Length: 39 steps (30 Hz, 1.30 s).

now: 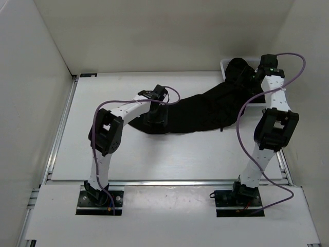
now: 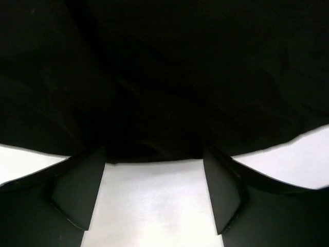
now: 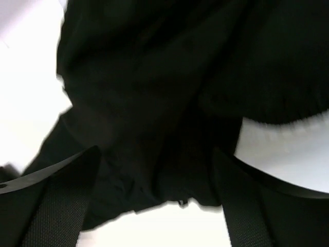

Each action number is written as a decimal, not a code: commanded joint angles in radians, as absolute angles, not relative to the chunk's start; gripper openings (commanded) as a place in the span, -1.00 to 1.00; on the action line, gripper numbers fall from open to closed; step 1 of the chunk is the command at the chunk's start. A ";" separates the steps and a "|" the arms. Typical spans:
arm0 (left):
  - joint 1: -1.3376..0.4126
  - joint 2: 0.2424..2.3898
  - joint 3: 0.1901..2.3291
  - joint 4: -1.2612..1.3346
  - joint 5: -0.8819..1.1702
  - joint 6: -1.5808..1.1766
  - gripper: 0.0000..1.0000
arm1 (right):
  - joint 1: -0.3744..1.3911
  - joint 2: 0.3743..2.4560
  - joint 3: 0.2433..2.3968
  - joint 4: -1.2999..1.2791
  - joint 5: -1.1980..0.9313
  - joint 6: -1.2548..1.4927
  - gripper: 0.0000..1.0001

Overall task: Fold and stack the trousers
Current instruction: Flatten the trousers out

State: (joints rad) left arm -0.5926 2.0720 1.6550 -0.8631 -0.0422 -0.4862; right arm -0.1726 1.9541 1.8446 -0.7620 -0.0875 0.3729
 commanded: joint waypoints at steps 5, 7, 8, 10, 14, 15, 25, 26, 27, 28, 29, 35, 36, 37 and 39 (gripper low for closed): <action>-0.555 2.124 1.704 -0.810 0.040 -0.445 -0.70 | -0.219 2.144 2.061 -0.746 -0.264 0.442 0.07; -0.534 2.099 1.704 -0.810 0.049 -0.433 -0.79 | -0.219 2.155 2.088 -0.746 -0.253 0.442 -0.69; -0.534 2.083 1.694 -0.810 0.049 -0.433 -0.79 | -0.219 2.145 2.100 -0.746 -0.244 0.442 -0.88; -0.509 2.045 1.683 -0.810 0.060 -0.420 -0.79 | -0.219 2.128 2.118 -0.746 -0.244 0.442 -1.00; -0.451 1.893 1.709 -0.830 0.069 -0.411 -0.79 | -0.219 2.017 2.138 -0.746 -0.244 0.442 -1.00; -0.430 1.866 1.733 -0.842 0.069 -0.411 -0.79 | -0.219 1.993 2.138 -0.746 -0.244 0.433 -1.00; -0.302 1.641 2.182 -1.025 -0.020 -0.400 -0.79 | -0.144 1.741 2.389 -0.785 -0.244 0.379 -1.00; -0.290 1.641 2.227 -1.041 -0.020 -0.400 -0.79 | -0.126 1.741 2.446 -0.826 -0.253 0.350 -1.00; -0.278 1.628 2.270 -1.073 -0.020 -0.400 -0.79 | -0.086 1.732 2.495 -0.837 -0.253 0.338 -1.00; -0.253 1.615 2.314 -1.090 -0.020 -0.400 -0.79 | -0.066 1.721 2.549 -0.838 -0.267 0.337 -1.00; -0.241 1.606 2.389 -1.103 -0.020 -0.400 -0.79 | -0.023 1.710 2.563 -0.838 -0.285 0.328 -1.00; -0.114 1.461 2.424 -1.103 -0.072 -0.414 -0.79 | 0.271 1.678 2.586 -0.818 -0.282 0.284 -1.00; -0.103 1.431 2.424 -1.103 -0.083 -0.414 -0.79 | 0.311 1.696 2.574 -0.818 -0.261 0.261 -1.00; -0.103 1.422 2.409 -1.103 -0.093 -0.414 -0.79 | 0.345 1.697 2.551 -0.818 -0.232 0.261 -1.00; -0.092 1.413 2.384 -1.103 -0.107 -0.414 -0.79 | 0.428 1.744 2.465 -0.818 -0.197 0.261 -1.00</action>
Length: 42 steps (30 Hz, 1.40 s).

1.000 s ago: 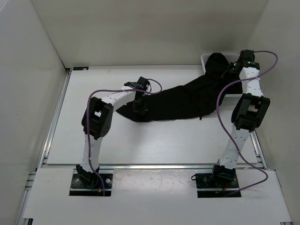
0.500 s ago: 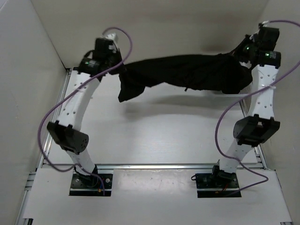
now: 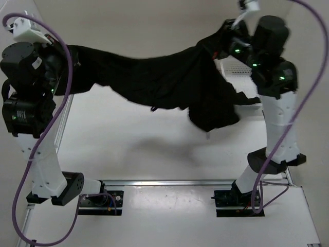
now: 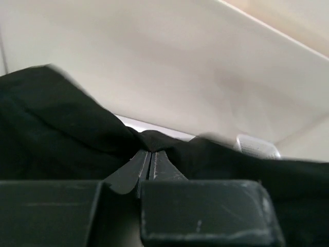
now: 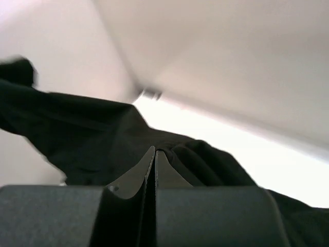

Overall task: Fold and stack the trousers
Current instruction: Flatten the trousers out

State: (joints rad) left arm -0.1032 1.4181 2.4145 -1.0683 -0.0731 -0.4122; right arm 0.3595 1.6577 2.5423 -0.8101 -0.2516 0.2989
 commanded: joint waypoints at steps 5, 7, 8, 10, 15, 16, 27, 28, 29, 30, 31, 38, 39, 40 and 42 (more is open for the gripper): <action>-0.092 1.399 2.248 -1.091 -0.204 -0.426 -0.79 | 0.529 1.955 2.475 -0.885 -0.166 0.250 0.11; -0.083 1.399 2.214 -1.081 -0.225 -0.426 -0.79 | 0.529 2.023 2.554 -1.016 -0.146 0.250 0.58; -0.071 1.399 2.201 -1.081 -0.247 -0.436 -0.79 | 0.529 2.037 2.566 -1.038 -0.123 0.250 0.72; -0.042 1.423 2.178 -1.101 -0.247 -0.436 -0.12 | 0.529 1.947 2.464 -1.014 -0.029 0.259 0.96; -0.023 1.454 2.102 -1.123 -0.229 -0.445 1.00 | 0.454 1.689 2.004 -0.871 0.060 0.296 1.00; -0.023 1.463 2.082 -1.123 -0.216 -0.445 1.00 | 0.454 1.631 1.956 -0.871 0.069 0.296 0.96; -0.176 1.379 1.403 -0.899 0.083 -0.475 0.69 | 0.572 1.178 1.030 -0.658 -0.049 0.546 0.93; -0.195 1.379 1.364 -0.882 0.083 -0.485 0.83 | 0.598 1.178 1.010 -0.640 -0.049 0.567 0.96; -0.215 1.379 1.333 -0.862 0.083 -0.485 0.96 | 0.648 1.178 0.999 -0.617 -0.049 0.593 0.99; -0.234 1.400 1.312 -0.826 0.083 -0.494 1.00 | 0.673 1.227 0.999 -0.570 -0.060 0.603 0.99; -0.276 1.422 1.295 -0.812 0.060 -0.494 1.00 | 0.696 1.261 1.008 -0.548 -0.060 0.603 0.99; -0.385 1.724 1.367 -0.793 -0.046 -0.503 0.60 | 0.865 1.646 1.201 -0.482 -0.022 0.578 0.99; -0.385 1.733 1.380 -0.793 -0.055 -0.503 0.47 | 0.865 1.702 1.236 -0.482 -0.021 0.568 0.95; -0.385 1.753 1.381 -0.793 -0.055 -0.503 0.35 | 0.865 1.729 1.249 -0.482 -0.012 0.568 0.81; -0.385 1.781 1.407 -0.793 -0.064 -0.479 0.04 | 0.874 1.790 1.261 -0.482 -0.012 0.568 0.59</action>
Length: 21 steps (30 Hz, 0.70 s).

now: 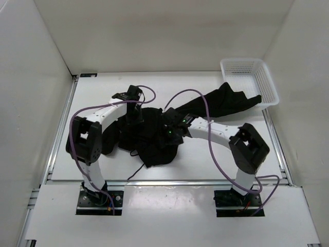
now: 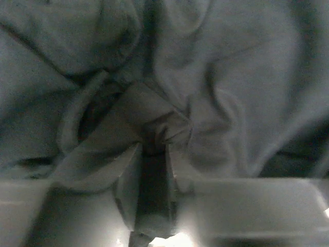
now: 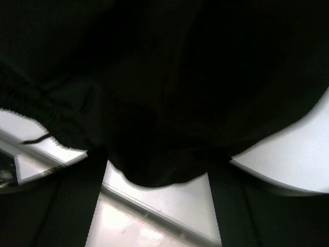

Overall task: Fold and stack the trousers
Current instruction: Flatten the trousers out

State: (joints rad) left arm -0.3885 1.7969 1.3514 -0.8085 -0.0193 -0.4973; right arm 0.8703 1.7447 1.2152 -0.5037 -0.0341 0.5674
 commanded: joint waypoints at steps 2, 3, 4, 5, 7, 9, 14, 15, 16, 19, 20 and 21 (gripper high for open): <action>-0.376 1.801 1.407 -0.793 -0.055 -0.469 -0.59 | 0.874 1.804 1.261 -0.471 0.001 0.568 -0.12; -0.367 1.801 1.395 -0.793 -0.055 -0.469 -0.79 | 0.874 1.804 1.261 -0.480 0.020 0.577 -0.44; -0.367 1.801 1.384 -0.793 -0.055 -0.483 -0.79 | 0.874 1.783 1.249 -0.480 0.037 0.577 -0.70; -0.367 1.763 1.373 -0.793 -0.073 -0.483 -0.79 | 0.874 1.731 1.249 -0.503 0.063 0.587 -1.00; -0.367 1.721 1.350 -0.793 -0.130 -0.497 -0.79 | 0.874 1.666 1.224 -0.537 0.154 0.588 -1.00; -0.357 1.656 1.341 -0.793 -0.153 -0.497 -0.79 | 0.853 1.556 1.203 -0.592 0.199 0.574 -1.00; -0.281 1.569 1.331 -0.793 -0.121 -0.488 -0.79 | 0.720 1.312 1.102 -0.722 0.291 0.525 -1.00; -0.267 1.556 1.331 -0.793 -0.106 -0.488 -0.79 | 0.694 1.280 1.089 -0.771 0.313 0.503 -1.00; -0.267 1.531 1.331 -0.793 -0.097 -0.488 -0.79 | 0.663 1.249 1.080 -0.791 0.340 0.489 -1.00; -0.267 1.487 1.353 -0.814 -0.033 -0.465 -0.79 | 0.463 1.152 1.068 -0.818 0.341 0.417 -1.00; -0.279 1.477 1.368 -0.815 -0.023 -0.465 -0.79 | 0.416 1.143 1.097 -0.818 0.312 0.401 -1.00; -0.279 1.477 1.377 -0.815 -0.014 -0.465 -0.79 | 0.373 1.152 1.118 -0.799 0.301 0.376 -0.96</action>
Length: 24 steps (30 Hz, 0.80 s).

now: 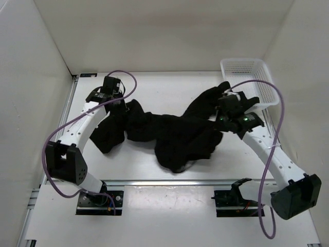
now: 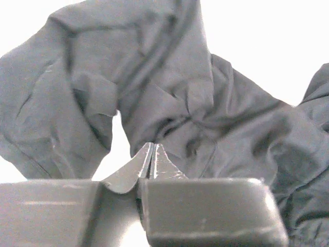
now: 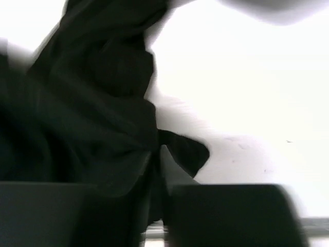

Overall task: Fold and stack the trousers
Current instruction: Flatten the trousers out

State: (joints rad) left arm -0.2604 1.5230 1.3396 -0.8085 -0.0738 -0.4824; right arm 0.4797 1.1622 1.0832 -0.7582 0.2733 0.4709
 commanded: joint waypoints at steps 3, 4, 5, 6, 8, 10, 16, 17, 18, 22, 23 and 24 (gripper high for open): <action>-0.288 1.483 1.434 -0.815 0.009 -0.465 -0.16 | 0.220 1.290 1.286 -0.778 0.230 0.362 0.25; -0.288 1.503 1.451 -0.837 0.009 -0.465 0.01 | 0.198 1.364 1.342 -0.797 0.206 0.362 0.49; -0.288 1.514 1.468 -0.854 -0.014 -0.465 0.17 | 0.198 1.386 1.394 -0.810 0.166 0.362 0.53; -0.288 1.514 1.495 -0.876 -0.038 -0.456 0.29 | 0.212 1.387 1.452 -0.810 0.157 0.362 0.53; -0.288 1.523 1.496 -0.905 -0.089 -0.456 0.36 | 0.300 1.362 1.453 -0.810 0.170 0.373 0.48; -0.264 1.497 1.431 -0.905 -0.116 -0.466 0.30 | 0.402 1.304 1.390 -0.799 0.169 0.406 0.46; -0.207 1.395 1.166 -0.871 -0.061 -0.537 0.34 | 0.607 1.036 0.972 -0.788 0.092 0.621 0.56; -0.207 1.364 1.134 -0.855 -0.046 -0.546 0.63 | 0.624 0.994 0.921 -0.788 0.077 0.688 0.76; -0.207 1.353 1.102 -0.842 -0.037 -0.557 0.88 | 0.659 0.923 0.878 -0.798 0.065 0.715 0.83; -0.258 1.422 1.022 -0.792 -0.015 -0.595 1.00 | 0.805 0.888 0.775 -0.808 0.067 0.816 1.00; -0.258 1.451 1.022 -0.769 -0.024 -0.604 1.00 | 0.899 0.911 0.775 -0.798 0.107 0.846 1.00; -0.258 1.510 1.022 -0.769 -0.034 -0.604 0.90 | 0.954 0.989 0.785 -0.787 0.142 0.863 1.00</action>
State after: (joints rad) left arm -0.2462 1.4460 1.0203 -0.8452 -0.0437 -0.5716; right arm 0.8192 0.9051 0.7685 -0.8360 0.1020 0.7452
